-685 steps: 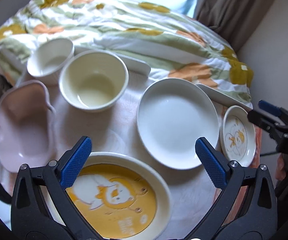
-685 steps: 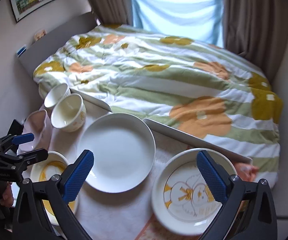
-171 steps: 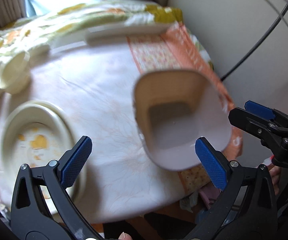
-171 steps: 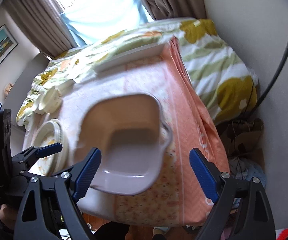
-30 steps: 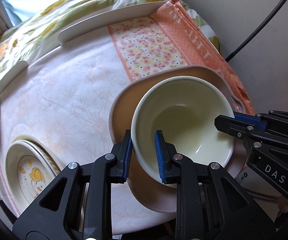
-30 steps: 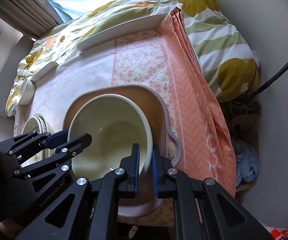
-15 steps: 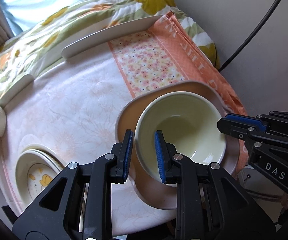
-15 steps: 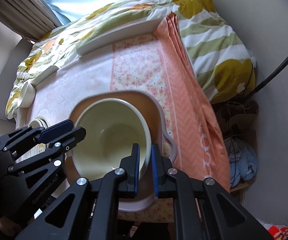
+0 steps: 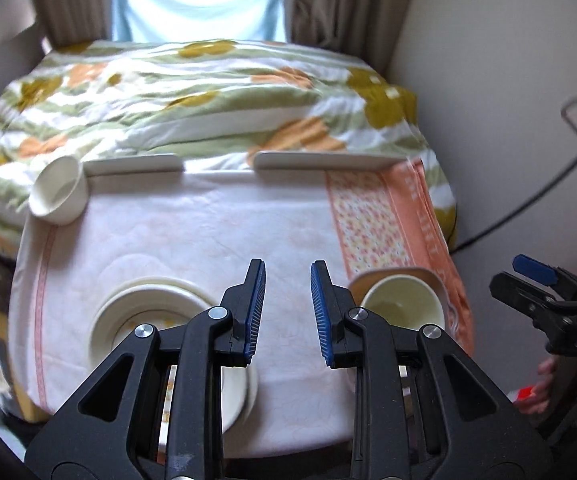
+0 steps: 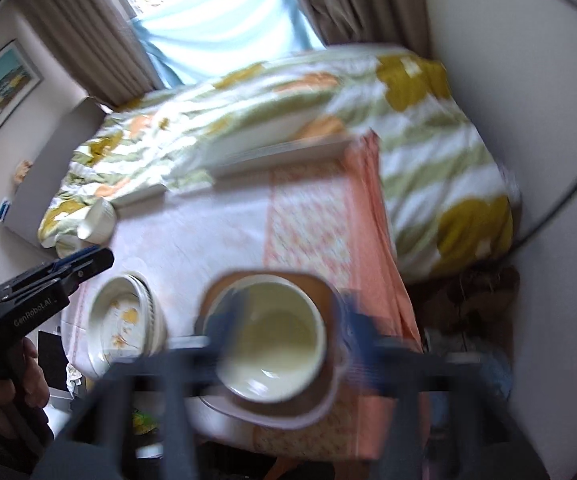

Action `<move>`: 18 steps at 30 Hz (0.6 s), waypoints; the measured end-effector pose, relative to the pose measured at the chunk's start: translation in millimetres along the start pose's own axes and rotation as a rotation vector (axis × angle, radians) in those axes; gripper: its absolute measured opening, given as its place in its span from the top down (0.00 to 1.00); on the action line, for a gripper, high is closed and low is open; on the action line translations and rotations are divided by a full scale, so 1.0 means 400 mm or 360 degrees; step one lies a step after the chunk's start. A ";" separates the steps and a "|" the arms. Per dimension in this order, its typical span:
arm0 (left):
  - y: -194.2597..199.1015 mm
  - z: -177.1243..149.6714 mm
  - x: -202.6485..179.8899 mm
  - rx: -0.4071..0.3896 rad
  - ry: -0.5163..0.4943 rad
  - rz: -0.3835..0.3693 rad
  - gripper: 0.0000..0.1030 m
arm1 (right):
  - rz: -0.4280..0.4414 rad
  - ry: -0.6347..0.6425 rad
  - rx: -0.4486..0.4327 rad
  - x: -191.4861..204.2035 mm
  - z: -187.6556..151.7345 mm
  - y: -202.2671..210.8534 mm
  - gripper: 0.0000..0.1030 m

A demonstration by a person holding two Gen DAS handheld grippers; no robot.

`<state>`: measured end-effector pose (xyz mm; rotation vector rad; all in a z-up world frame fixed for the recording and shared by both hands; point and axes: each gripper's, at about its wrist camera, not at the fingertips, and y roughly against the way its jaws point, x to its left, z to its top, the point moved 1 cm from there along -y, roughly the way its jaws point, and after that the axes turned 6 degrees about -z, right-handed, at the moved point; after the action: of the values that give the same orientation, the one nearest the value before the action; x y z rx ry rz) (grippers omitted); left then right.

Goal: Organize plates and bowls
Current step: 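Lower the cream bowl into the pink basin and open the right gripper, then reach the right gripper to the small white bowl and grasp its rim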

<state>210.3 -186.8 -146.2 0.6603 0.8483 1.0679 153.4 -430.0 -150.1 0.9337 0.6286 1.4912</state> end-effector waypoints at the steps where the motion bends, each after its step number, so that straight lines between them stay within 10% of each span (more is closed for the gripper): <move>1: 0.017 -0.003 0.028 -0.0011 0.0055 0.0002 0.80 | 0.0029 0.0034 -0.0046 0.021 0.014 0.008 0.00; 9: 0.114 -0.050 0.235 -0.0088 0.0337 0.0136 0.75 | 0.0222 0.0275 -0.0212 0.213 0.095 -0.001 0.00; 11: 0.134 -0.057 0.292 -0.0113 0.0407 0.0141 0.28 | 0.0252 0.0325 -0.0232 0.267 0.103 -0.010 0.00; 13: 0.159 -0.063 0.349 -0.0199 0.0493 0.0132 0.07 | 0.0292 0.0379 -0.0210 0.331 0.115 -0.034 0.00; 18: 0.166 -0.042 0.494 -0.0190 0.0600 0.0197 0.07 | 0.0359 0.0471 -0.0135 0.484 0.145 -0.117 0.00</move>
<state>211.0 22.3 -154.6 0.4200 1.0669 1.3696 233.3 -240.7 -120.3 0.7419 0.6827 1.8648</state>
